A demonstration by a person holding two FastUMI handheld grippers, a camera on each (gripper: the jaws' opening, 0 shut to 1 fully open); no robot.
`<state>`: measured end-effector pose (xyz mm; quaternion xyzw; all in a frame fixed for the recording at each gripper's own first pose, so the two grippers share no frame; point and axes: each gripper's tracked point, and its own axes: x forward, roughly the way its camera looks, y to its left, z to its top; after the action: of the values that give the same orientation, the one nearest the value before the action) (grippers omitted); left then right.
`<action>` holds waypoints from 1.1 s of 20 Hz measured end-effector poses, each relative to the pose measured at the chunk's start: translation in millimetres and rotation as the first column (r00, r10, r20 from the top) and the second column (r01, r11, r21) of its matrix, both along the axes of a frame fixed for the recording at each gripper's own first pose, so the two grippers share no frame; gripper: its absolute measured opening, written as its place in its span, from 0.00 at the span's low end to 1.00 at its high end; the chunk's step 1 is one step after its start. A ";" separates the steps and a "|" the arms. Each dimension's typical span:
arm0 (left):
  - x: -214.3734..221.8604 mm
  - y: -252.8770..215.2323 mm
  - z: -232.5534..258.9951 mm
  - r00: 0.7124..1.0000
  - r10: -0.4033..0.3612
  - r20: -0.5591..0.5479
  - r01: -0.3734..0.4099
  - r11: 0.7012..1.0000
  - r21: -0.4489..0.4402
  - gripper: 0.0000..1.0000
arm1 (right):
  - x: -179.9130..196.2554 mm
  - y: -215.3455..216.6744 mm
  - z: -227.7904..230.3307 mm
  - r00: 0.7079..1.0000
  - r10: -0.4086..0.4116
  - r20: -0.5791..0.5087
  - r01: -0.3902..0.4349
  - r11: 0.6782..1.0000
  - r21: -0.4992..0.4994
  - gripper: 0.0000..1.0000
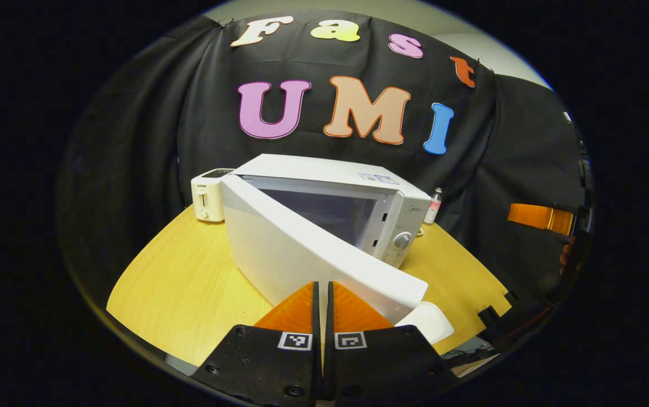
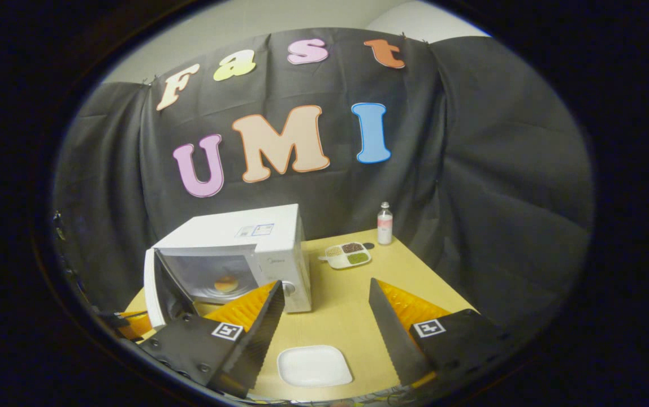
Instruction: Open the microwave oven with the left hand, put the food in, and close the microwave oven.
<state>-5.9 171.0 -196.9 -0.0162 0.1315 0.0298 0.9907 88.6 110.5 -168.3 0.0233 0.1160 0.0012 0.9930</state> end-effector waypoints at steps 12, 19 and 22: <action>71.1 -42.9 -2.8 0.998 -0.015 0.056 0.016 1.000 -0.014 0.00 | -18.1 -38.8 15.4 0.999 0.016 0.035 -0.016 1.000 -0.004 0.88; 112.9 -50.4 -0.5 0.997 -0.029 0.073 0.030 0.999 -0.014 0.00 | -30.1 -42.7 6.2 1.000 0.014 0.022 -0.014 1.000 0.000 0.88; 133.4 -54.7 3.2 0.996 -0.031 0.082 0.033 0.999 -0.023 0.00 | -31.4 -42.5 -0.4 1.000 0.013 0.004 -0.013 1.000 0.011 0.88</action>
<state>127.5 116.3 -193.7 -0.0272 0.0915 0.0115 0.9954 57.2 68.0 -168.8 0.0280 0.1145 0.0082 0.9930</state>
